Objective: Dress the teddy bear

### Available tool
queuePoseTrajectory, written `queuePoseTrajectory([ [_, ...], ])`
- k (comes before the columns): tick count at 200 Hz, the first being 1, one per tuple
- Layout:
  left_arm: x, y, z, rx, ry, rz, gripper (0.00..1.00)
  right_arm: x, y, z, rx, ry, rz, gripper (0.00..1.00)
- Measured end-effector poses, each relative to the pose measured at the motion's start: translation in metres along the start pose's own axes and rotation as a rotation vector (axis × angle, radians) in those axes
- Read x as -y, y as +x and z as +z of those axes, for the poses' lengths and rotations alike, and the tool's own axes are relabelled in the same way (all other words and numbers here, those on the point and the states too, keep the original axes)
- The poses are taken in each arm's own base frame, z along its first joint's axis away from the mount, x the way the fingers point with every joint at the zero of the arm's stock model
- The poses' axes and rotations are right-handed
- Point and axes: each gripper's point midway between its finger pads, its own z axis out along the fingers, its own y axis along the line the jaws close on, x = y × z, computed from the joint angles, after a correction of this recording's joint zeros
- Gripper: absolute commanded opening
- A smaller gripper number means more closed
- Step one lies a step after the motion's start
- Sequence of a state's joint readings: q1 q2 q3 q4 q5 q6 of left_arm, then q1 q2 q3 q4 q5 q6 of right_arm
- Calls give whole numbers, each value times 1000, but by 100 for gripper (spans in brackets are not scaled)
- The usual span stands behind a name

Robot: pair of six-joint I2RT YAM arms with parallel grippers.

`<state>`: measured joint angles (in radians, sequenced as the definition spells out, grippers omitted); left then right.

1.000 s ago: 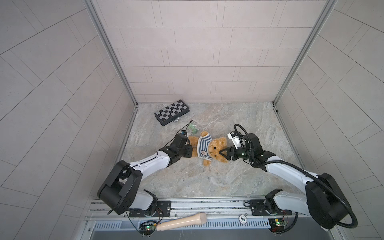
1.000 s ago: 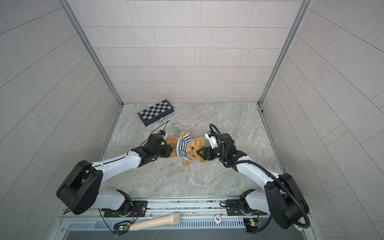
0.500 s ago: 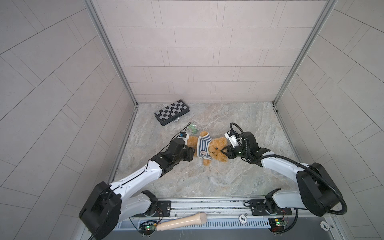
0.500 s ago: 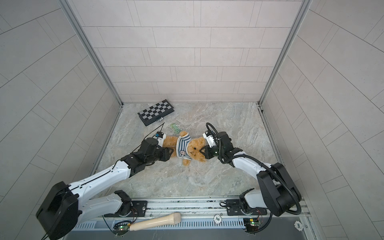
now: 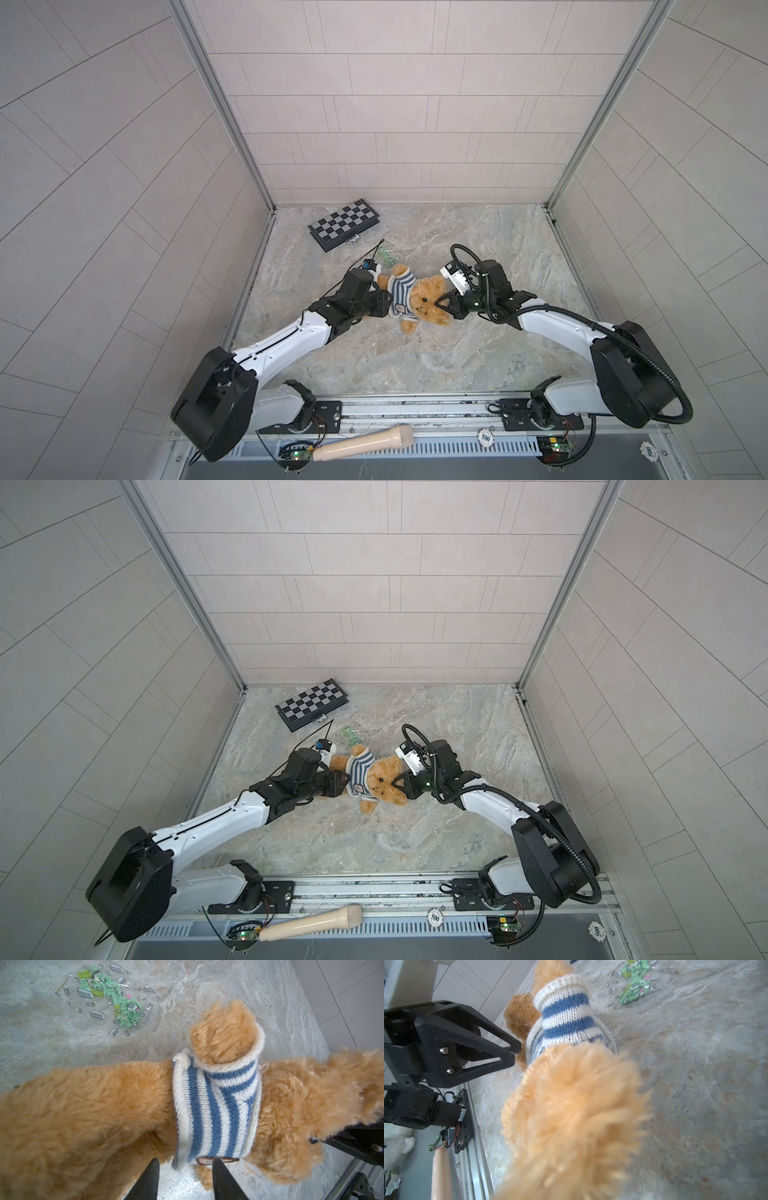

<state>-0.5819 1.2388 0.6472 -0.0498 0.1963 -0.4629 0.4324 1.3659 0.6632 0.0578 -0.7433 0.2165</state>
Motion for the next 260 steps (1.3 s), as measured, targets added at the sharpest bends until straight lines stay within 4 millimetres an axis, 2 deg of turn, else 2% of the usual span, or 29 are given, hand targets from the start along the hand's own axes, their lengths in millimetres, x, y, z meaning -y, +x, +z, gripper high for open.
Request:
queuePoseTrajectory([
  [93, -2, -3, 11, -5, 31, -18, 30, -15, -2, -8, 9, -45, -30, 0],
  [179, 1, -7, 13, 9, 51, -34, 0, -20, 1, -16, 18, -41, -36, 0],
  [228, -15, 0, 12, 10, 25, -70, 0, -27, -4, -31, 57, -20, -49, 0],
  [260, -15, 3, 6, 20, 32, -70, 0, -30, -3, -39, 81, -8, -54, 0],
])
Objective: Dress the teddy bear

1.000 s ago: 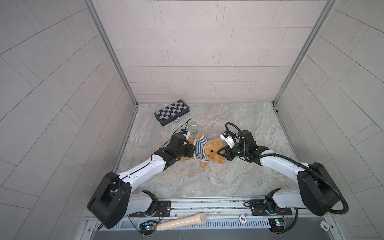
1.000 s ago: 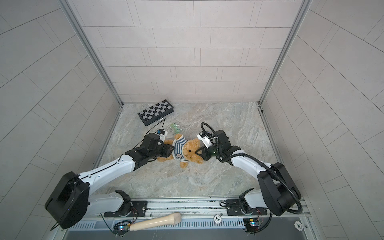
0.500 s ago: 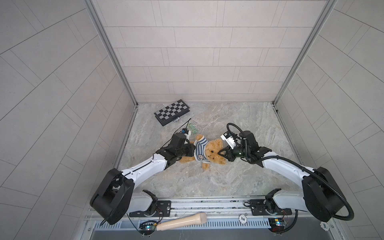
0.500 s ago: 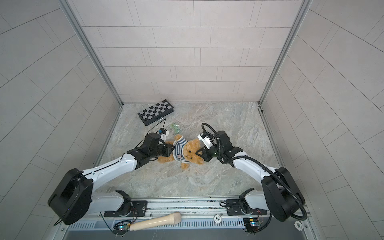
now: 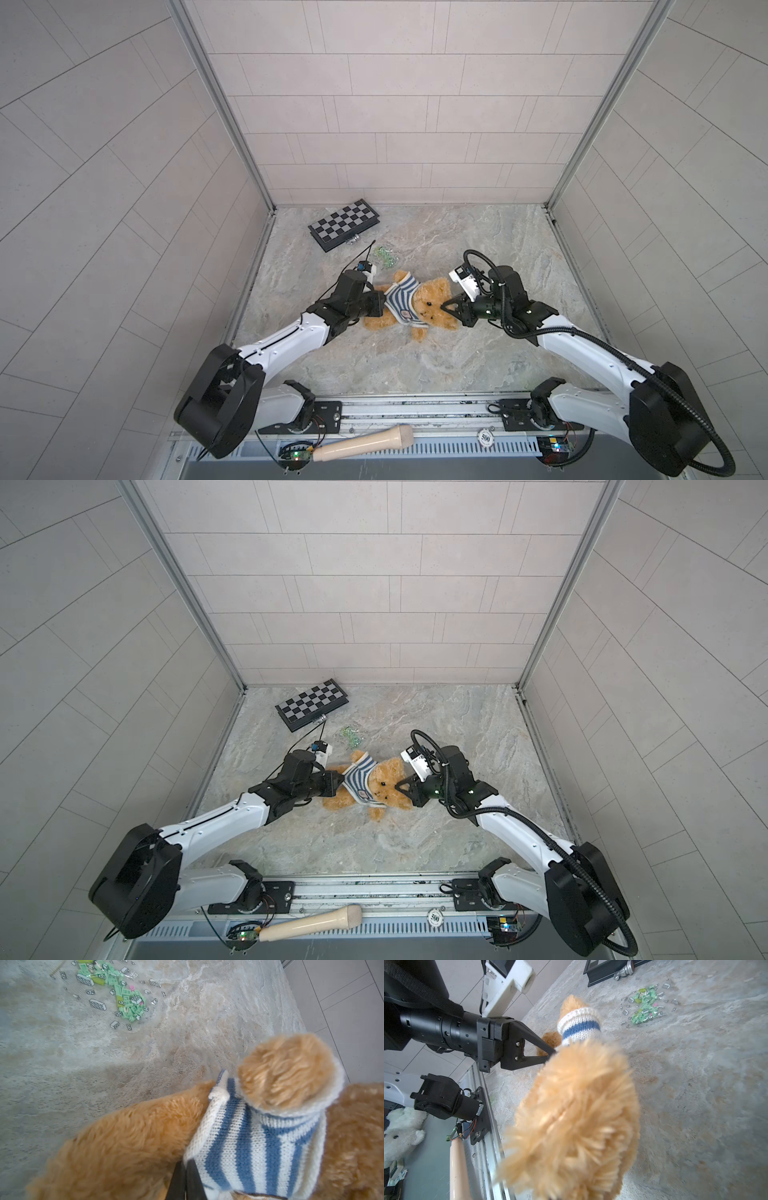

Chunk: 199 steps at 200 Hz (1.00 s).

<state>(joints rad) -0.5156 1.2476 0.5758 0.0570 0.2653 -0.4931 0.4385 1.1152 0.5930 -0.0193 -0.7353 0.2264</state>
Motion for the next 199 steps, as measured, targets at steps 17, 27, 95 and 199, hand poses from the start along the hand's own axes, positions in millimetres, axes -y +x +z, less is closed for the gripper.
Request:
queuePoseTrajectory([
  [17, -5, -1, -3, 10, -7, -9, 0, 1, 2, -1, 0, 9, 12, 0],
  [27, -8, -1, -5, 15, -12, -14, 0, 2, 3, -1, 0, 12, 19, 0],
  [95, 6, -3, -5, 30, 46, -3, 7, 12, 6, 7, 1, 39, 73, 0],
  [199, 29, 33, 5, -11, 62, 67, 42, 45, 16, 22, -9, 109, 136, 0],
])
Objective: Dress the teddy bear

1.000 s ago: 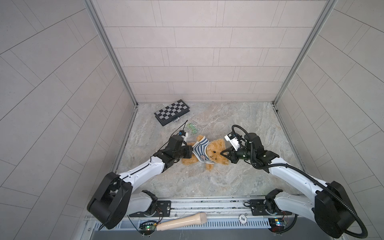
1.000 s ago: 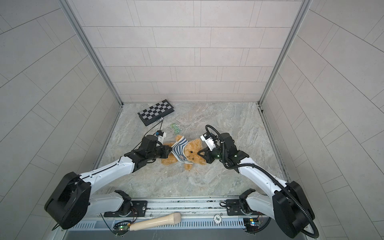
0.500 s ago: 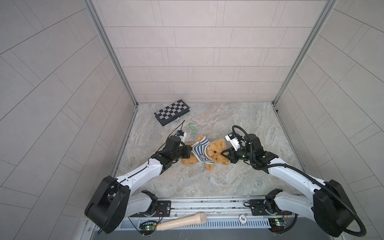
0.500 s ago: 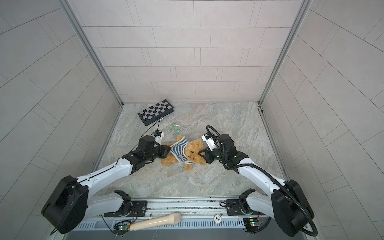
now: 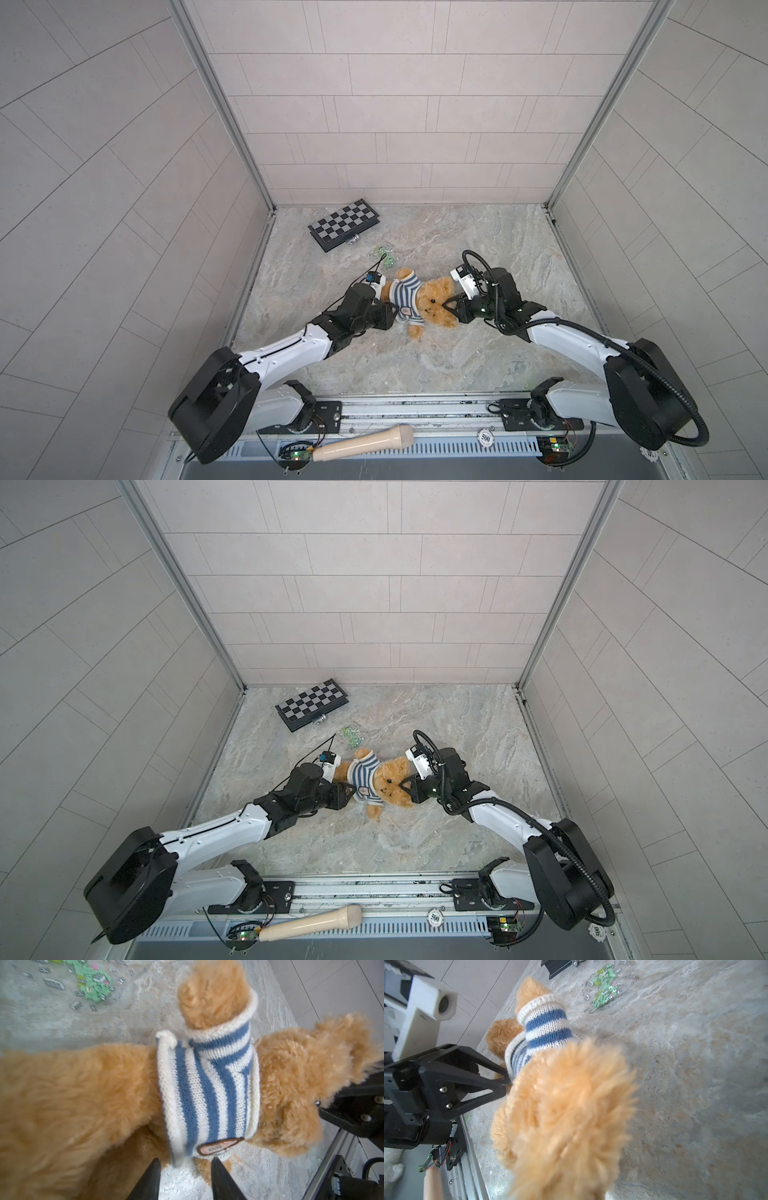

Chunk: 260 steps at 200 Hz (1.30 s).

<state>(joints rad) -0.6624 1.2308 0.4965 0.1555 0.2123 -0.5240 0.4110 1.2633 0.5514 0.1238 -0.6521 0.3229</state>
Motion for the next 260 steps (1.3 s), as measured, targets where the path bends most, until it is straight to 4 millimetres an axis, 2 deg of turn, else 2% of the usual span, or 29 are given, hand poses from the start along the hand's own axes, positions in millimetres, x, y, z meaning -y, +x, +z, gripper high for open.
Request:
queuePoseTrajectory([
  [53, -12, 22, 21, -73, -51, 2, 35, 3, -1, 0, 4, 6, 2, 0],
  [71, -12, 22, 27, -81, -55, 2, 28, 4, -1, 0, 5, 8, 4, 0],
  [92, -11, 22, 32, -82, -52, 0, 11, 5, -2, 0, 8, 11, 6, 0],
  [109, -11, 22, 33, -78, -52, -20, 2, 6, -2, -1, 9, 12, 8, 0],
  [133, -11, 19, 31, -68, -54, -19, 0, 7, -3, -1, 11, 16, 11, 0],
  [164, -17, 14, 19, -36, -60, -34, 0, 8, -4, -4, 14, 16, 17, 0],
  [186, -24, 14, 4, -14, -60, -50, 0, -1, -7, -12, 25, -6, 13, 0],
  [219, -15, 16, -20, 15, -1, -40, 0, -15, -13, -24, 48, -41, 5, 0],
  [260, -14, 25, -36, 23, 17, -37, 0, -15, -5, -22, 18, -40, 29, 0],
])
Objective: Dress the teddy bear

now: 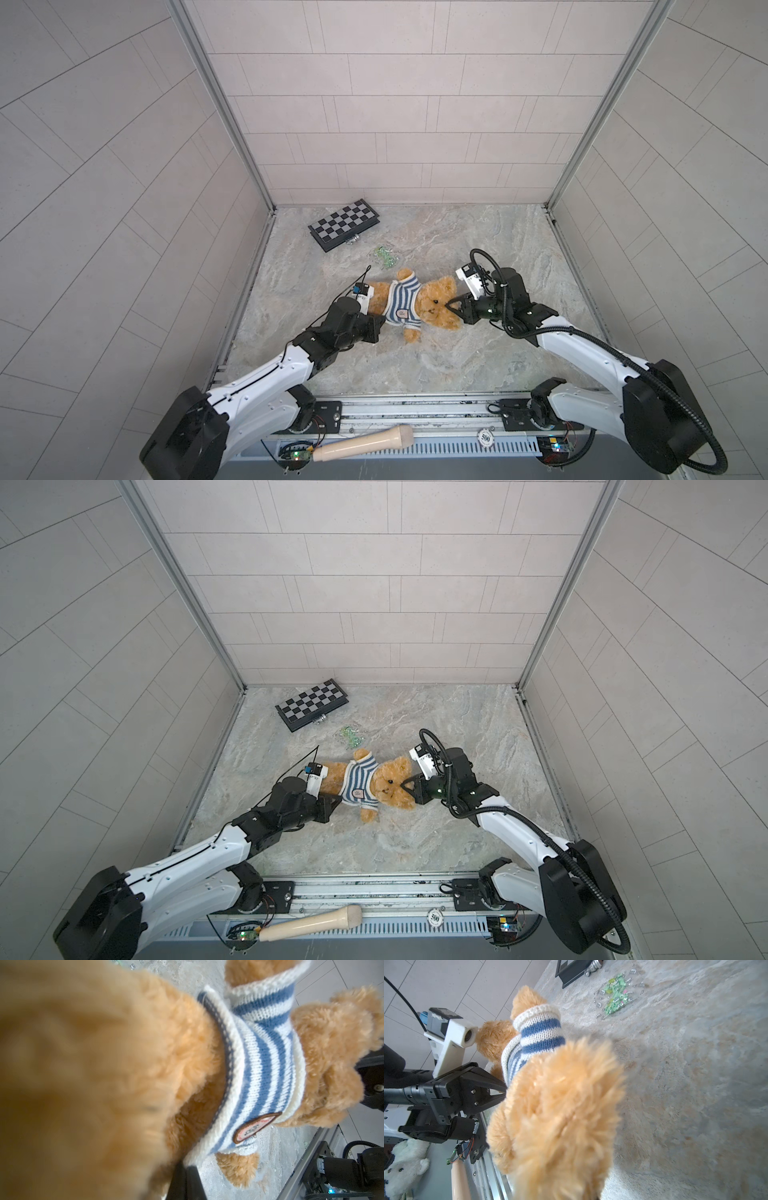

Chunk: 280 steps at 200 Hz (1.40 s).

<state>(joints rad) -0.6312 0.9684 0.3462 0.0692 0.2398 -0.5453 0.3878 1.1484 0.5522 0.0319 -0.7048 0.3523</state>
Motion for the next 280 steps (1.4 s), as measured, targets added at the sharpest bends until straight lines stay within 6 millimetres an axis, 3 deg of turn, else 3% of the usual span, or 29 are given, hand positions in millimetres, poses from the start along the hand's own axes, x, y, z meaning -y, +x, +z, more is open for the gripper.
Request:
queuePoseTrajectory([
  [56, 0, 15, 8, -58, -19, 13, 0, 21, 16, 18, -64, 41, 75, 0],
  [80, -4, 23, 18, -87, -40, 7, 0, 26, 11, 24, -43, 54, 83, 0],
  [123, -7, 26, 22, -86, -72, 4, 31, 29, 3, 28, 2, 58, 91, 0],
  [147, -2, 9, 1, -16, -98, 38, 34, 24, -2, 24, 36, 45, 80, 0],
  [167, 18, -18, -20, 64, -63, 65, 34, 17, -5, 18, 75, 28, 58, 0],
  [186, 36, -33, -26, 97, -23, 80, 32, 13, -6, 16, 90, 17, 48, 0],
  [206, 47, -26, -15, 58, 5, 93, 26, 10, -8, 17, 95, 9, 43, 0],
  [219, 48, -14, 0, 3, 4, 92, 19, 8, -7, 17, 94, 6, 44, 0],
  [243, 47, 2, 29, -74, -6, 56, 16, 6, -7, 18, 91, 0, 42, 0],
  [280, 54, -4, 57, -84, 0, 22, 16, 2, -4, 20, 83, -8, 34, 0],
])
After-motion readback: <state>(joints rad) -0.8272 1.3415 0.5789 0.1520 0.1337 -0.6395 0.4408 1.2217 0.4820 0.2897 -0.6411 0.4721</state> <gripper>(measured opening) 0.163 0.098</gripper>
